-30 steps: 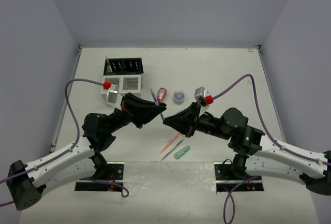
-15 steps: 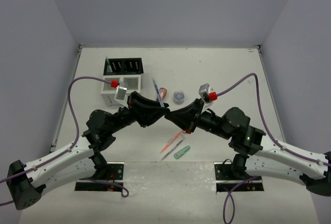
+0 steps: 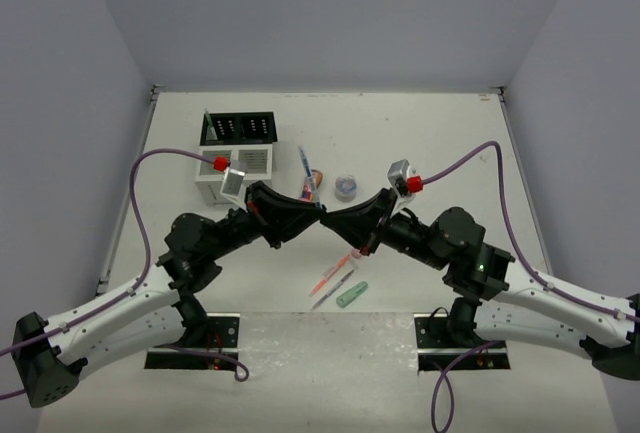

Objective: Sort the stationery into containers
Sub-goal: Close the pen cap on the pen.

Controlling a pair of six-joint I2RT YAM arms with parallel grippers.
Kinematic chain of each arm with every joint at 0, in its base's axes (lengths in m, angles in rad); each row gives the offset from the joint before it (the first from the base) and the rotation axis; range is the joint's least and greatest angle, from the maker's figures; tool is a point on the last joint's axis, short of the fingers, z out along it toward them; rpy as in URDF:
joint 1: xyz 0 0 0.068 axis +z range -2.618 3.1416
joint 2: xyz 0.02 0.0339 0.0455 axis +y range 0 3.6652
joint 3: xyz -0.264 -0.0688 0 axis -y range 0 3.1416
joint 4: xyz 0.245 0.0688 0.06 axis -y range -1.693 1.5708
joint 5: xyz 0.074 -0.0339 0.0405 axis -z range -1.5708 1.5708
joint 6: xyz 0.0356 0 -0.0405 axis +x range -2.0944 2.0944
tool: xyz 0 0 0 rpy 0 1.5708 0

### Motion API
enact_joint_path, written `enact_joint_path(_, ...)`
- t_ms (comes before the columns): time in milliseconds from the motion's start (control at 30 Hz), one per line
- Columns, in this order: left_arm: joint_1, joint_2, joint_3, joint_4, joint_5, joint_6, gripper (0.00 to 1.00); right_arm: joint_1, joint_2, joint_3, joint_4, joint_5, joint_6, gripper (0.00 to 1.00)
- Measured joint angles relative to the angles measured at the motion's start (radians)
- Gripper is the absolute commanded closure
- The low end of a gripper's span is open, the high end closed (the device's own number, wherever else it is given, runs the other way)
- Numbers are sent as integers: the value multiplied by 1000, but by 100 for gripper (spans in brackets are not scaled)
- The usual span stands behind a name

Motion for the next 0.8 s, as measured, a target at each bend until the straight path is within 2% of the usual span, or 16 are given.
enact_joint_path(200, 0, 2, 0, 2, 6, 0, 100, 0, 0, 0, -1, 0, 0, 100)
enact_joint_path(233, 0, 2, 0, 3, 8, 0, 100, 0, 0, 0, -1, 0, 0, 94)
enact_joint_path(333, 0, 3, 0, 6, 14, 0, 100, 0, 1, 0, 0, -1, 0, 68)
enact_joint_path(433, 0, 3, 0, 8, 15, 1, 100, 0, 1, 0, 7, -10, 2, 55)
enact_joint_path(667, 0, -1, 0, 8, 17, 1, 100, 0, 3, 0, 24, -32, 3, 46)
enact_joint_path(800, 0, -1, 0, 8, 21, 2, 100, 0, 20, 9, 20, -52, 2, 46)
